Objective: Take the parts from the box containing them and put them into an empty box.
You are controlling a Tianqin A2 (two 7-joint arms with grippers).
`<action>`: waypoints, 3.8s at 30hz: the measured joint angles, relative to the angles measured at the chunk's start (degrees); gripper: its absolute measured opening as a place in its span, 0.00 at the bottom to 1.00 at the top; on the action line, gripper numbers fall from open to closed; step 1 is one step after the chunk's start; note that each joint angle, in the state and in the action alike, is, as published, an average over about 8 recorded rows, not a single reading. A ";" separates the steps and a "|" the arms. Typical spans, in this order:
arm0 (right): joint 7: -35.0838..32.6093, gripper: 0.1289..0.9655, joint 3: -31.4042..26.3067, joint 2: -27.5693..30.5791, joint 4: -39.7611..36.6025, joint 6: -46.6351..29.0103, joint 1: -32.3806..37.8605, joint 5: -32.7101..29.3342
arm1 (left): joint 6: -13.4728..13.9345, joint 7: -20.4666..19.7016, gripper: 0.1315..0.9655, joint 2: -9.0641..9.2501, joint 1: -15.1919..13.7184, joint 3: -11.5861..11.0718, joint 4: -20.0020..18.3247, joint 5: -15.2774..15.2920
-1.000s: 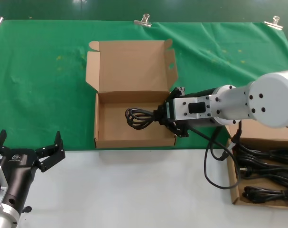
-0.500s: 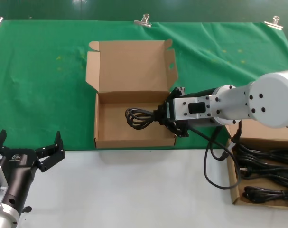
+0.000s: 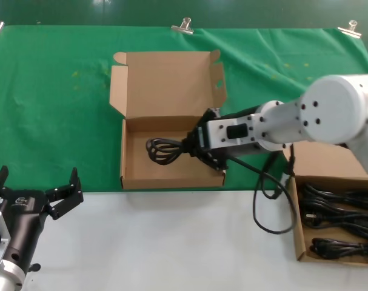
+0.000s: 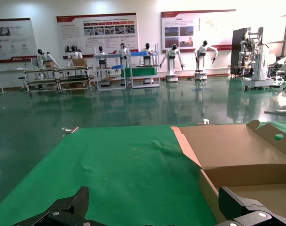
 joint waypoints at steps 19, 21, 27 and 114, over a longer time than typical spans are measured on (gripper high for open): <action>-25.95 0.10 0.42 -12.57 -37.84 6.61 13.68 10.16 | 0.00 0.00 1.00 0.00 0.00 0.00 0.00 0.00; -28.66 0.10 -1.29 -13.61 -41.94 7.78 15.26 13.20 | 0.00 0.00 1.00 0.00 0.00 0.00 0.00 0.00; -33.24 0.10 -10.31 -15.02 -49.10 10.90 18.02 24.32 | 0.00 0.00 1.00 0.00 0.00 0.00 0.00 0.00; -15.74 1.00 0.52 -3.06 -12.03 27.02 -13.23 37.02 | 0.00 0.00 1.00 0.00 0.00 0.00 0.00 0.00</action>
